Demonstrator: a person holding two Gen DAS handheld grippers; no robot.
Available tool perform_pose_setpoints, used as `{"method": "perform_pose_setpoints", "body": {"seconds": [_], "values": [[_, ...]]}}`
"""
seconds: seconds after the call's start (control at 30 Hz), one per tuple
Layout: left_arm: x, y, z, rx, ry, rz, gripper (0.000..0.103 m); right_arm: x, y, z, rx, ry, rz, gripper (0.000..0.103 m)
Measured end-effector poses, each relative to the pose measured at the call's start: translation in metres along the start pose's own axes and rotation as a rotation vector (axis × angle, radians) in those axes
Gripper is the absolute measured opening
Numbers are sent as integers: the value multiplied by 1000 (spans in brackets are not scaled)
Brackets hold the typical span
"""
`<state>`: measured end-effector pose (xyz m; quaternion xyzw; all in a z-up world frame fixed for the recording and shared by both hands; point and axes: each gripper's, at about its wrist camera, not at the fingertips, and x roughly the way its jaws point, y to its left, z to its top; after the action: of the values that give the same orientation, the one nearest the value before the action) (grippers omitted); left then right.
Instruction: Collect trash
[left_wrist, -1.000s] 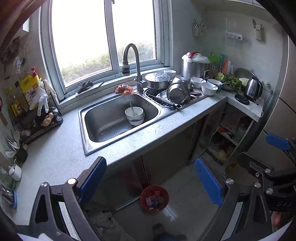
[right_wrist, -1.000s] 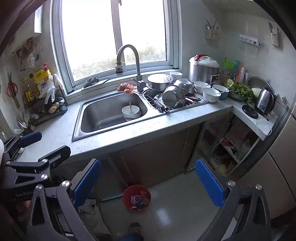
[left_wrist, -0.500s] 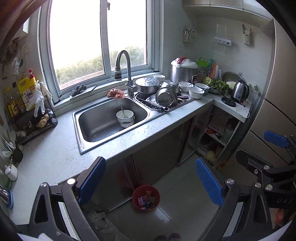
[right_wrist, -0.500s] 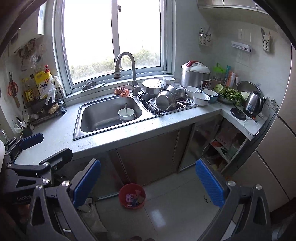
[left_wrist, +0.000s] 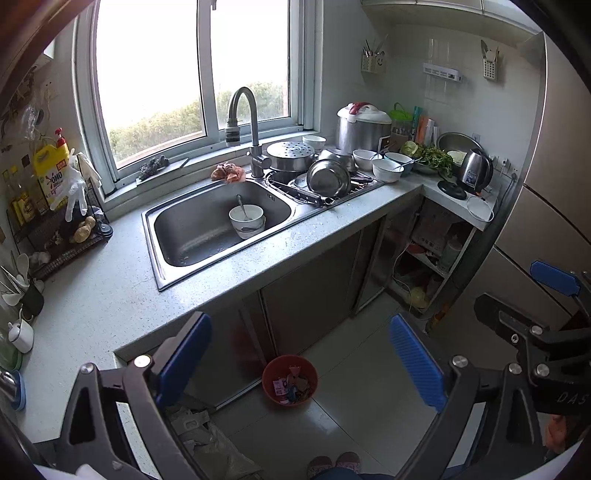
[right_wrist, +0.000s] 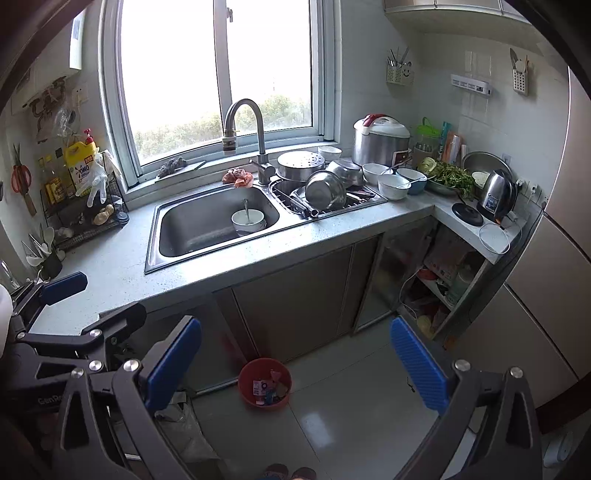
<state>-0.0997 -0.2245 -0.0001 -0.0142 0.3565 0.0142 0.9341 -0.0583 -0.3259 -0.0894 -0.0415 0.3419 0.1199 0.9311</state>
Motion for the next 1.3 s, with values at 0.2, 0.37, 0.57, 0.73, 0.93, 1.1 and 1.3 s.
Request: {"method": "perform_pose_setpoints", "body": {"seconds": [0.2,0.37,0.57,0.73,0.93,1.1,1.3], "values": [[-1,1,-1,0,0,1,97,-2,2,2,2,5,11,102],[-7,4,2,2,-9,5,97,-2,1,4,1,-1,21,102],[-10,9,2,-23,-15,3,97,-4,5,4,-4,2,23,102],[-9,10,1,-18,-8,11,97,-4,6,2,0,10,33,102],[-8,10,-4,-49,-3,2,97,-3,4,1,-15,19,42,102],[-9,9,-5,-49,-11,11,97,-1,0,2,-18,32,51,102],[-5,7,-5,-53,-3,1,97,1,-6,6,-22,39,52,102]]}}
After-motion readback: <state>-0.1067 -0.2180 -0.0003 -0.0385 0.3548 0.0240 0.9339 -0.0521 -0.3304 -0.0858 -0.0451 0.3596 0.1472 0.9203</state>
